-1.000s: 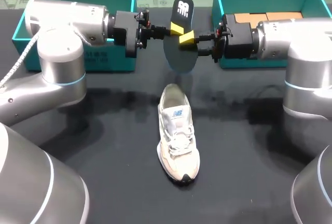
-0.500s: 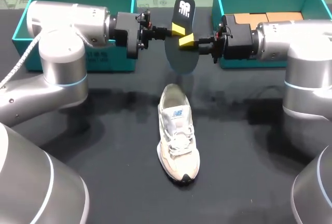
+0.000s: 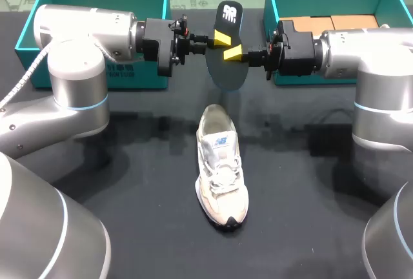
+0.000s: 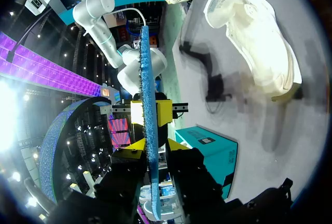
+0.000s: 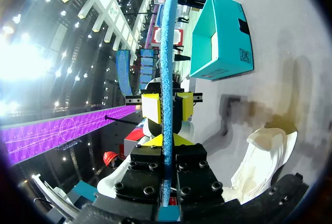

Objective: Take the shoe out of the shoebox, open the shoe tongue, remove and reinsert the insole, then place the shoe into the shoebox

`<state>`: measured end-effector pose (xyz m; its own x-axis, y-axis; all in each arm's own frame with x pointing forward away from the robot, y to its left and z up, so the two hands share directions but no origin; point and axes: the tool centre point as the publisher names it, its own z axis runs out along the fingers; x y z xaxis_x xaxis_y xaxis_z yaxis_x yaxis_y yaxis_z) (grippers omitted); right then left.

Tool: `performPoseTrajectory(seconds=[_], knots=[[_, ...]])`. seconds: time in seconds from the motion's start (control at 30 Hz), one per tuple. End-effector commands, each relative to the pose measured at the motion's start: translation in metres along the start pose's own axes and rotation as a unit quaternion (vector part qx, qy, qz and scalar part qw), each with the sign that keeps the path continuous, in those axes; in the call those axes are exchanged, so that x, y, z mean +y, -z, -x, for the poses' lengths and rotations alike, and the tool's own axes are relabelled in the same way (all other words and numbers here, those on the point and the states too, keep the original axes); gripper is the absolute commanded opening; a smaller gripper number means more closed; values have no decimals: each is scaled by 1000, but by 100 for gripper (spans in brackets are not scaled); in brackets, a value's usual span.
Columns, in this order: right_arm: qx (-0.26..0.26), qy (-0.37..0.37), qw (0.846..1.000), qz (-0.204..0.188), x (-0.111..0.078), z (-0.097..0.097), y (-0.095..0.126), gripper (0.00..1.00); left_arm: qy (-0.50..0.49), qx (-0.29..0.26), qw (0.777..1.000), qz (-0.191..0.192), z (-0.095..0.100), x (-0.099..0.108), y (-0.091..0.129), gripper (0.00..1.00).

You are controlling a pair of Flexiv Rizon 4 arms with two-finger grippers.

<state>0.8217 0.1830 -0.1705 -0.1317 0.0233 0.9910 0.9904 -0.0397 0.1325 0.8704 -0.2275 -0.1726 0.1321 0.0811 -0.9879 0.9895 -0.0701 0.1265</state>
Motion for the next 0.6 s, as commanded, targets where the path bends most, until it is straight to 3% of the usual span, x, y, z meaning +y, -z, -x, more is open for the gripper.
performPoseTrajectory(seconds=[0.03, 0.23, 0.3, 0.33, 0.37, 0.6], knots=[[1, 10, 1000, 8, -4, 4, 5, 0, 21, 27, 999, -5, 12, -12, 25, 100], [-6, 32, 999, 7, -3, 11, 11, 0, 83, 65, 994, -12, 15, -30, 64, 100], [-10, 46, 999, -4, -3, 14, 12, 0, 113, 94, 988, -37, 16, -38, 73, 100], [-9, 57, 998, -24, -4, 15, 12, 0, 125, 144, 979, -68, 15, -42, 75, 100], [-16, 55, 997, -51, -4, 20, 11, 0, 96, 241, 962, -89, 12, -48, 76, 100], [-16, 55, 997, -51, -4, 20, 11, 0, 96, 241, 962, -89, 12, -48, 76, 100]])
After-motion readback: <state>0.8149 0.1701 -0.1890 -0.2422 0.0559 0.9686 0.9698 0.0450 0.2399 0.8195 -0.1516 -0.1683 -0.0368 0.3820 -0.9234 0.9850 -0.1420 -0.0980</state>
